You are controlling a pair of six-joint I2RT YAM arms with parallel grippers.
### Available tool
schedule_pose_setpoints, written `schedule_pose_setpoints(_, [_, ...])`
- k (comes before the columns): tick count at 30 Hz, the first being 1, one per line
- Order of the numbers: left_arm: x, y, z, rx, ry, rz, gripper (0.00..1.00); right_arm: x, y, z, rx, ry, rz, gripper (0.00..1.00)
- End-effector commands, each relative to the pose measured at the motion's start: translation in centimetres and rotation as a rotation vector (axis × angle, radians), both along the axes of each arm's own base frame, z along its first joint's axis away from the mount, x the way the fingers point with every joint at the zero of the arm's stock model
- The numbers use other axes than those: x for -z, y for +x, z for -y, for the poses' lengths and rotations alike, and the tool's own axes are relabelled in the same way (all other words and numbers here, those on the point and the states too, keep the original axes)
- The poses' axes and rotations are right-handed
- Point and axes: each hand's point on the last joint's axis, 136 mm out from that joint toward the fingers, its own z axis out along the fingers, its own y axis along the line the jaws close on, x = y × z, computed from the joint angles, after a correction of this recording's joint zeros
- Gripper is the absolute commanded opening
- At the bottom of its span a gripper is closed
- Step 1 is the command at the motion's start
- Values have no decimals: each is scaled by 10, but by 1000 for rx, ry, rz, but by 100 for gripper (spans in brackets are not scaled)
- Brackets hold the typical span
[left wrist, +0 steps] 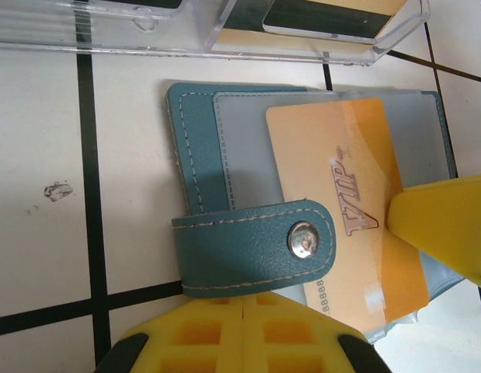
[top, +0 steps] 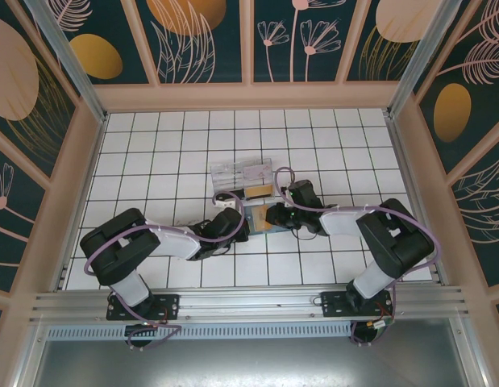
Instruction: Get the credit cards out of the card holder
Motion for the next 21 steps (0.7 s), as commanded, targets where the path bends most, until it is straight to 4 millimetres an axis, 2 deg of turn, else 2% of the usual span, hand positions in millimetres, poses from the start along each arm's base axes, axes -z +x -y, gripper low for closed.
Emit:
schedule_pose_setpoints(1, [19, -7, -6, 15, 50, -61, 0, 0, -2, -7, -20, 14, -5, 13])
schedule_pose_setpoints(4, [21, -8, -8, 12, 58, -63, 0, 1, 0, 0, 2, -5, 2, 0])
schedule_pose_setpoints(9, [21, -9, -10, 8, 61, -62, 0, 4, -1, 22, 45, -32, 7, 0])
schedule_pose_setpoints(15, [20, -9, -11, 8, 61, -59, 0, 5, 3, 57, 127, -61, 17, 0])
schedule_pose_setpoints(21, [17, -9, -12, 10, 65, -54, 0, -6, 4, 81, 174, -61, 53, 0])
